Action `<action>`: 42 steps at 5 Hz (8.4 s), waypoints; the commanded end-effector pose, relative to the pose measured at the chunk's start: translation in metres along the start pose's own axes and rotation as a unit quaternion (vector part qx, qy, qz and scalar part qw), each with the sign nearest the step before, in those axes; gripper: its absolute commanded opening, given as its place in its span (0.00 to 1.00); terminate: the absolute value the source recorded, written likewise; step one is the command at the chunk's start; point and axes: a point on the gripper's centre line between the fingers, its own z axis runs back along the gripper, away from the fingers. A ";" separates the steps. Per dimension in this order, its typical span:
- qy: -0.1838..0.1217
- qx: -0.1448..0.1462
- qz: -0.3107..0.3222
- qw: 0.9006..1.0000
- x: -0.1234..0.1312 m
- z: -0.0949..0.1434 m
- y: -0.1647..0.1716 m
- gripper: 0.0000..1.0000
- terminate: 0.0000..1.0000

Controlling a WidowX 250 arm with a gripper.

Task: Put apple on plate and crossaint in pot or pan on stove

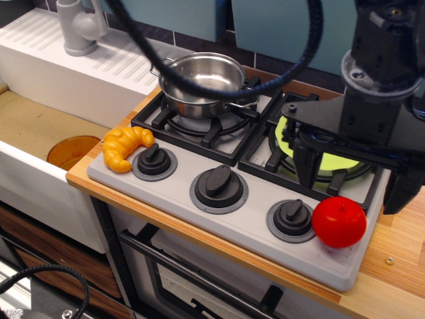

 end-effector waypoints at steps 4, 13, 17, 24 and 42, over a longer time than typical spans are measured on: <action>-0.041 -0.026 -0.006 0.999 0.008 -0.045 -0.001 1.00 0.00; -0.109 -0.033 0.015 0.993 0.005 -0.084 -0.016 1.00 0.00; -0.069 -0.011 0.028 0.997 0.009 -0.059 -0.020 0.00 0.00; -0.061 -0.011 -0.014 0.998 0.119 -0.040 0.025 0.00 0.00; -0.093 0.114 0.024 0.989 0.102 0.015 0.184 1.00 0.00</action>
